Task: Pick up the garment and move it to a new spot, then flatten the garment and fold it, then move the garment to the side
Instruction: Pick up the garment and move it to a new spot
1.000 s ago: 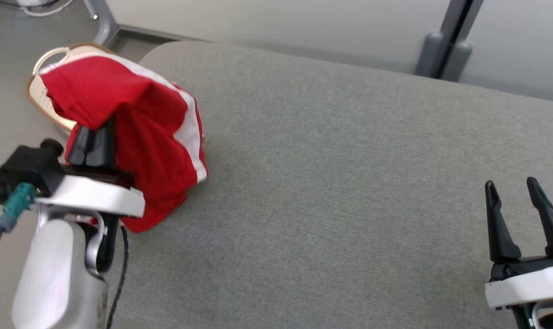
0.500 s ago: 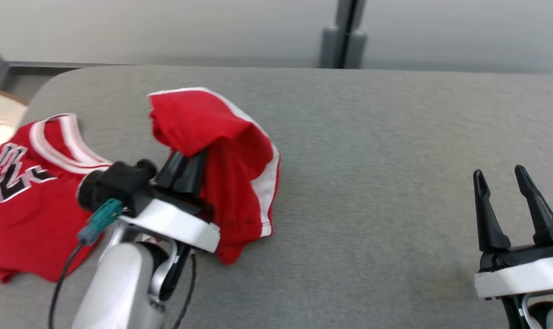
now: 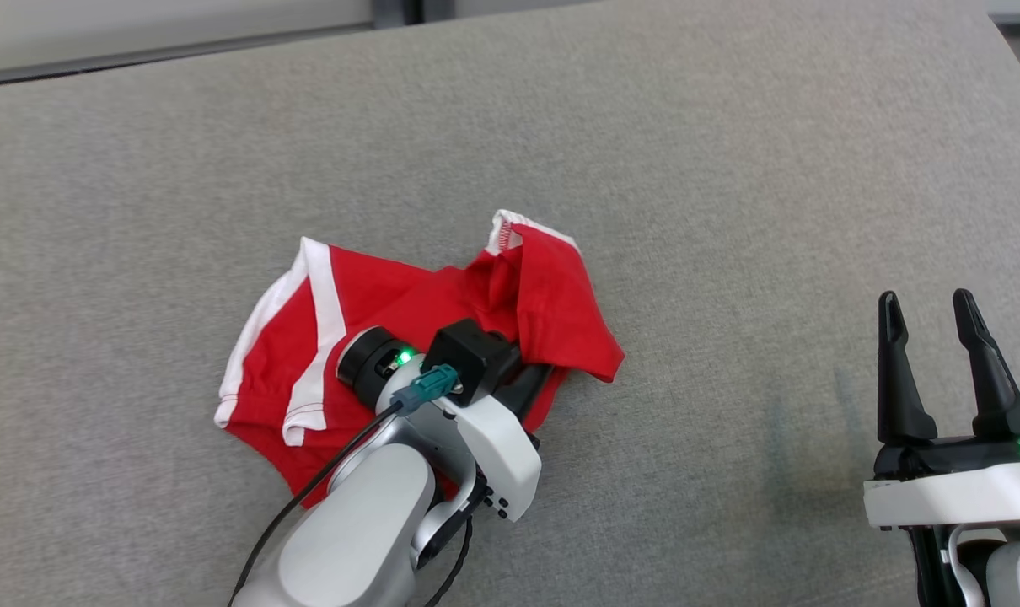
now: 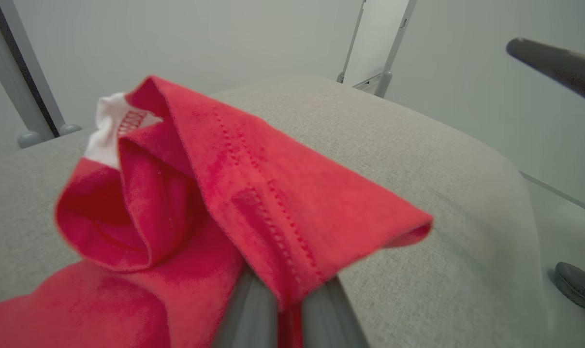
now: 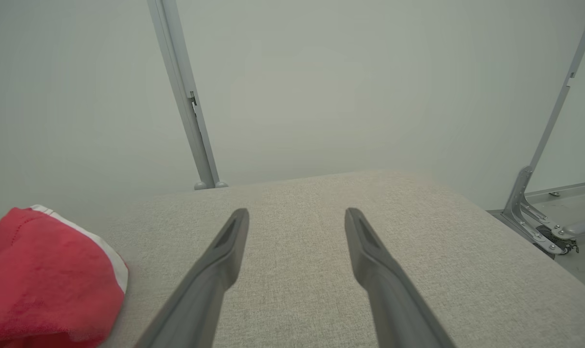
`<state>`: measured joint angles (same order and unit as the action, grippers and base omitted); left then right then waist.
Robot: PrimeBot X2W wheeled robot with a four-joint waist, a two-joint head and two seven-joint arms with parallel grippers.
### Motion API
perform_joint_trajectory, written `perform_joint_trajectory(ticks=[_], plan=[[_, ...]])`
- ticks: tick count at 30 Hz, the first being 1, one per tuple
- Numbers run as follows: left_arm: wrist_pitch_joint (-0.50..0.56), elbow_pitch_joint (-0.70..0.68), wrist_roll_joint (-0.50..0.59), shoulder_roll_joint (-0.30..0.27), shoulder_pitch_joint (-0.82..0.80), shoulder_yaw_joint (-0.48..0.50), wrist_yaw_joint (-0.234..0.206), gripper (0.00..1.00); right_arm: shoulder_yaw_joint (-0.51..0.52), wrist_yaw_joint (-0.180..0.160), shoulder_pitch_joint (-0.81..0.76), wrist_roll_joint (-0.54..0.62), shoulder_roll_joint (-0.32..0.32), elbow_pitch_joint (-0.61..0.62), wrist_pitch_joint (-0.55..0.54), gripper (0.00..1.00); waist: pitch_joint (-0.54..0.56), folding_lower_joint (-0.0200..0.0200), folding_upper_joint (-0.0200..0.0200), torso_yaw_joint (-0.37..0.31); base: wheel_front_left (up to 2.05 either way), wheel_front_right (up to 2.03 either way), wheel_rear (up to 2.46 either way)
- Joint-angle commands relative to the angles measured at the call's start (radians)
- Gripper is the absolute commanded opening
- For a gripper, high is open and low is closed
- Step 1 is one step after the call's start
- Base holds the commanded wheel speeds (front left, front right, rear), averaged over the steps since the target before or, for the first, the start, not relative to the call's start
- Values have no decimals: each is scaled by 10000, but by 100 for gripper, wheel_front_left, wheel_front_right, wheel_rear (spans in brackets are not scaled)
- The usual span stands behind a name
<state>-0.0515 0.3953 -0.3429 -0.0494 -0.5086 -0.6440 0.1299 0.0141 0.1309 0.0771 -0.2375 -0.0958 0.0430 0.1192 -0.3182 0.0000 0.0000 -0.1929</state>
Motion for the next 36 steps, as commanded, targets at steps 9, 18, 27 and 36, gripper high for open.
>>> perform_joint_trajectory(ticks=[9,18,27,36], plan=[[-1007,884,-413,-159,-587,-647,-3,100,98,-3,269,75,56,-349,338,100,-155,0,0,30,0,0,0],[-1955,-214,-809,-679,265,577,-1014,100,149,-3,10,171,-191,-360,108,100,847,0,0,996,0,0,0],[-2132,-1117,-1483,-1570,1658,2667,-1833,100,109,-3,-385,243,-454,-89,-330,100,1581,0,0,1842,0,0,0],[-2124,-2037,-1376,-1964,3098,4217,-1737,100,14,-3,-681,233,-583,141,-703,100,2033,0,0,2223,0,0,0]])
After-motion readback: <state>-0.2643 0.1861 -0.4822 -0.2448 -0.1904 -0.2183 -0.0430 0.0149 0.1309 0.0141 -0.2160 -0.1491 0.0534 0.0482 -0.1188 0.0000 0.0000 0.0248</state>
